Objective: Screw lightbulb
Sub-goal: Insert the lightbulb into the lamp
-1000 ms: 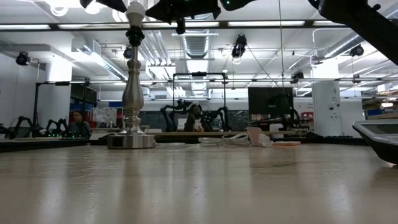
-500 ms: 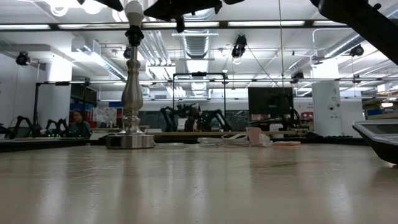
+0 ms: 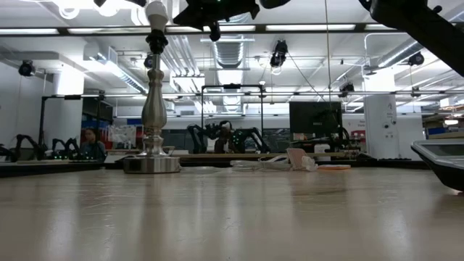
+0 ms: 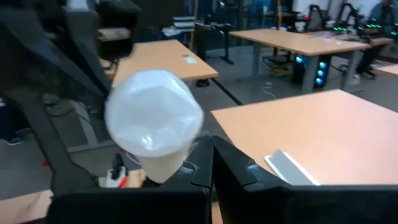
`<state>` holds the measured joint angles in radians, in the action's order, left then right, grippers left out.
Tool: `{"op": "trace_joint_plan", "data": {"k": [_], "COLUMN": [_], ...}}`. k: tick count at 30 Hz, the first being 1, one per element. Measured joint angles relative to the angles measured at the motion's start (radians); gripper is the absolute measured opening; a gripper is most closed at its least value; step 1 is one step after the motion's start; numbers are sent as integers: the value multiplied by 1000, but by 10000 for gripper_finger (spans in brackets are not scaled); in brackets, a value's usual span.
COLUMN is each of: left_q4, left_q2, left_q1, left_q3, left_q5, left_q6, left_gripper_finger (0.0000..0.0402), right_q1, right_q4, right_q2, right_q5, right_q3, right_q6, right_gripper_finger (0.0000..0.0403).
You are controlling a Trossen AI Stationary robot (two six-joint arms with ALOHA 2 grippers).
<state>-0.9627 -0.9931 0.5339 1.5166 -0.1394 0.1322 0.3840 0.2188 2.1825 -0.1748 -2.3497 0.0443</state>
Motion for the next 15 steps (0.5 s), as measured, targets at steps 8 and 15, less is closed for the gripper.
{"op": "trace_joint_plan", "data": {"k": [8,15], "left_q4": [-1,-8], "left_q2": [-55,-58], "left_q1": [0,0], "left_q3": [0,0], "left_q5": [-8,-11], "left_q6": [-15,-15], "left_gripper_finger": [20,20], "right_q1": [-6,-11], "right_q4": [-18,-11], "right_q2": [5,5], "right_q5": [-57,-143], "right_q3": [0,0], "right_q6": [8,12], "right_gripper_finger": [0,0]}}
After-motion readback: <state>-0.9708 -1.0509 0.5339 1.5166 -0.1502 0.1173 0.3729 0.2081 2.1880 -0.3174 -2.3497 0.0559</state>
